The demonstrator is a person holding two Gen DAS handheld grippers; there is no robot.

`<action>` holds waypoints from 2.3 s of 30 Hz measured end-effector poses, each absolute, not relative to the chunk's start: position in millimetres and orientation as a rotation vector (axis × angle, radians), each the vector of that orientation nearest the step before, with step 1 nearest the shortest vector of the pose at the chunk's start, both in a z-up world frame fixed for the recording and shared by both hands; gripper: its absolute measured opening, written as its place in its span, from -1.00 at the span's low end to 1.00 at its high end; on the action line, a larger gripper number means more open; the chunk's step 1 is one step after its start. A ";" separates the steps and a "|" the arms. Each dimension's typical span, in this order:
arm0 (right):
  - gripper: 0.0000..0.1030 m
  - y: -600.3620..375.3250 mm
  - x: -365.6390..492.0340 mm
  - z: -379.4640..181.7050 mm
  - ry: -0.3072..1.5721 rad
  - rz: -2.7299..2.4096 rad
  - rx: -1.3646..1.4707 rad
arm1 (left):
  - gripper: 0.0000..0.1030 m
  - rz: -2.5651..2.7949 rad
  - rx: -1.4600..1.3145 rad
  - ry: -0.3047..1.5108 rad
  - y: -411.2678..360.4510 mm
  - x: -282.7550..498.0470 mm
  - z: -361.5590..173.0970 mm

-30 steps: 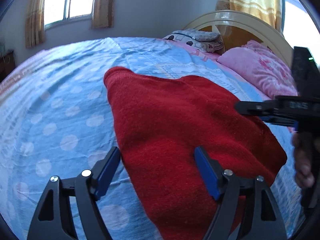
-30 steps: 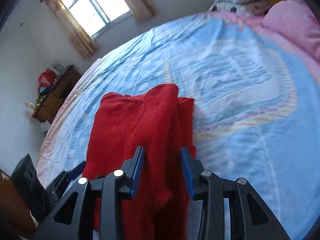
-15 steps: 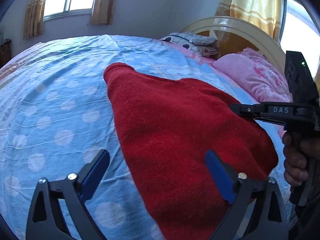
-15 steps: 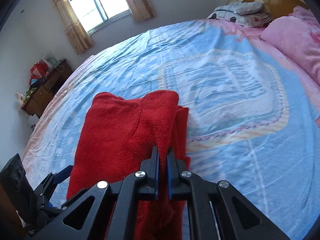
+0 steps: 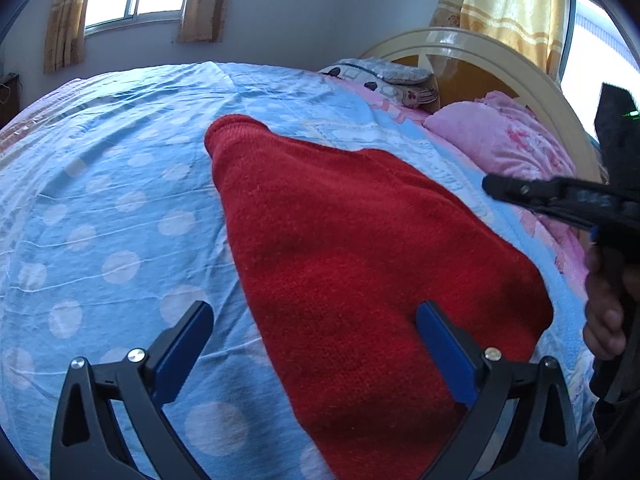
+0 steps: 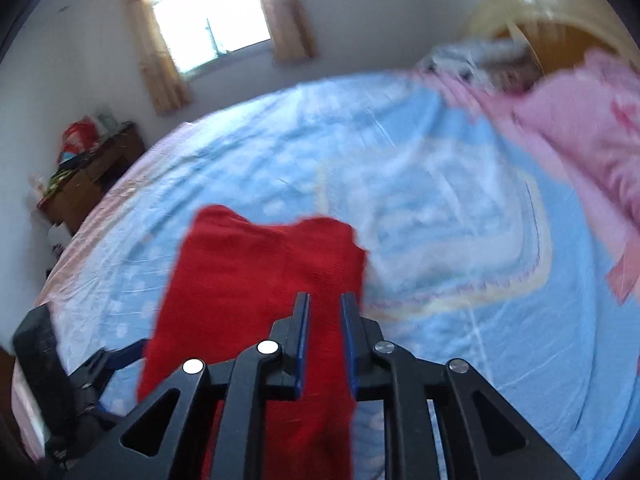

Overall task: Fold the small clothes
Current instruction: 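Release the sweater and press the folded bundle flat with both tools, then grasp the folded red sweater edge with the right tool while the left tool grasps it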

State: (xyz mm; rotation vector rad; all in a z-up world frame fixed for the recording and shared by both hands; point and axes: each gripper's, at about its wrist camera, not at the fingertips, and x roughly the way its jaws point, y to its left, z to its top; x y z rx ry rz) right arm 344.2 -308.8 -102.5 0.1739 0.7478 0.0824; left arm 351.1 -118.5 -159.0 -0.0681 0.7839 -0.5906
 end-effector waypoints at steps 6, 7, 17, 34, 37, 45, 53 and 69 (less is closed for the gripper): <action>-0.20 -286.8 346.5 -139.5 0.852 0.218 0.151 | 1.00 -0.613 -0.039 0.765 -122.8 341.9 -156.2; -0.21 -294.6 346.6 -152.0 0.878 0.216 0.180 | 1.00 -0.612 -0.035 0.762 -123.2 341.2 -155.9; -0.19 -307.7 337.5 -138.5 0.801 0.284 0.204 | 1.00 -0.620 -0.050 0.805 -122.1 346.8 -161.2; 0.10 -378.2 402.7 -165.6 0.889 0.284 0.461 | 1.00 -0.616 -0.100 0.860 -120.9 352.2 -167.4; 0.15 -386.1 426.5 -172.7 0.909 0.265 0.485 | 1.00 -0.618 -0.108 0.867 -120.8 353.3 -168.5; 0.19 -393.4 451.7 -196.0 0.915 0.307 0.568 | 1.00 -0.625 -0.128 0.878 -119.5 356.0 -170.3; -0.09 -389.7 463.6 -201.8 0.908 0.366 0.588 | 1.00 -0.633 -0.124 0.880 -122.0 357.1 -170.5; -0.35 -375.4 458.2 -202.9 0.881 0.303 0.523 | 0.96 -0.635 -0.094 0.889 -128.2 358.7 -168.9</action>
